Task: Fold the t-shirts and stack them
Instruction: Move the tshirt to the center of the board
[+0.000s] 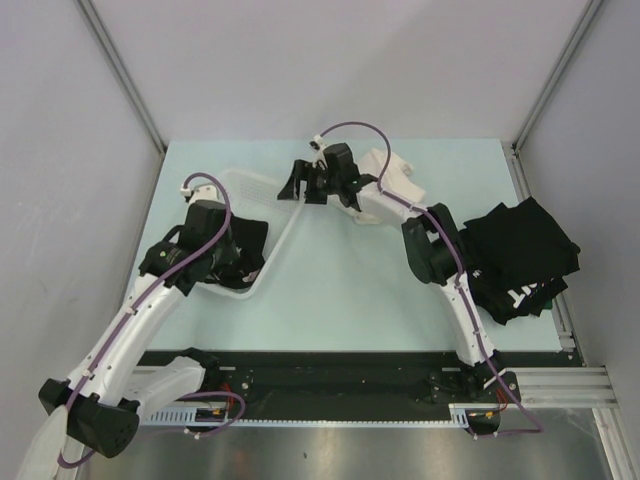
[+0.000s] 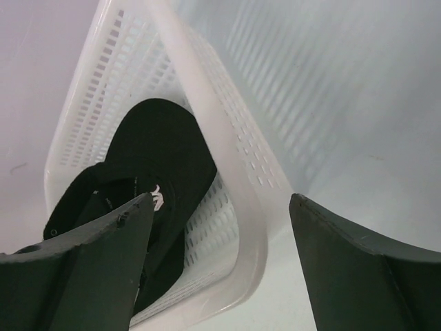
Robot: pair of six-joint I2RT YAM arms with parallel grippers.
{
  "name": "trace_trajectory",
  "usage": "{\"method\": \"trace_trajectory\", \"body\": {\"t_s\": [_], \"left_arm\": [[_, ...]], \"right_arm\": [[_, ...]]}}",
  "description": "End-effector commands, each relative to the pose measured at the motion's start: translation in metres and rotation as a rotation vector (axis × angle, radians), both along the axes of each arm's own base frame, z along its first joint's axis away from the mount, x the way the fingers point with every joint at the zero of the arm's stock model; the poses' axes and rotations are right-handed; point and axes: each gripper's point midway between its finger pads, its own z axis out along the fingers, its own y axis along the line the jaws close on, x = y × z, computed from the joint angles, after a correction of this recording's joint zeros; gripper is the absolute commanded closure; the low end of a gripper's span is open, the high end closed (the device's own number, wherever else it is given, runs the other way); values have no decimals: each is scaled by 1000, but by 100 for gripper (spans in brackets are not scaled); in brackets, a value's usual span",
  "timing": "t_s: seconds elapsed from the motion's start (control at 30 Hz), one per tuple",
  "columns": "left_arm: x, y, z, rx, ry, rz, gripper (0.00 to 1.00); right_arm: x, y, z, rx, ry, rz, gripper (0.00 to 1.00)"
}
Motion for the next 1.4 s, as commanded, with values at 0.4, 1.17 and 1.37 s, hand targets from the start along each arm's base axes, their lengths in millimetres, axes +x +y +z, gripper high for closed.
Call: {"method": "trace_trajectory", "body": {"t_s": [0.4, 1.17, 1.37], "left_arm": [[-15, 11, 11, 19, -24, 13, 64], [-33, 18, 7, 7, -19, 23, 64], [-29, 13, 3, -5, -19, 5, 63]], "right_arm": [[-4, 70, 55, 214, -43, 62, 5], [-61, 128, 57, 417, 138, 189, 0], [-59, 117, 65, 392, 92, 179, 0]]}}
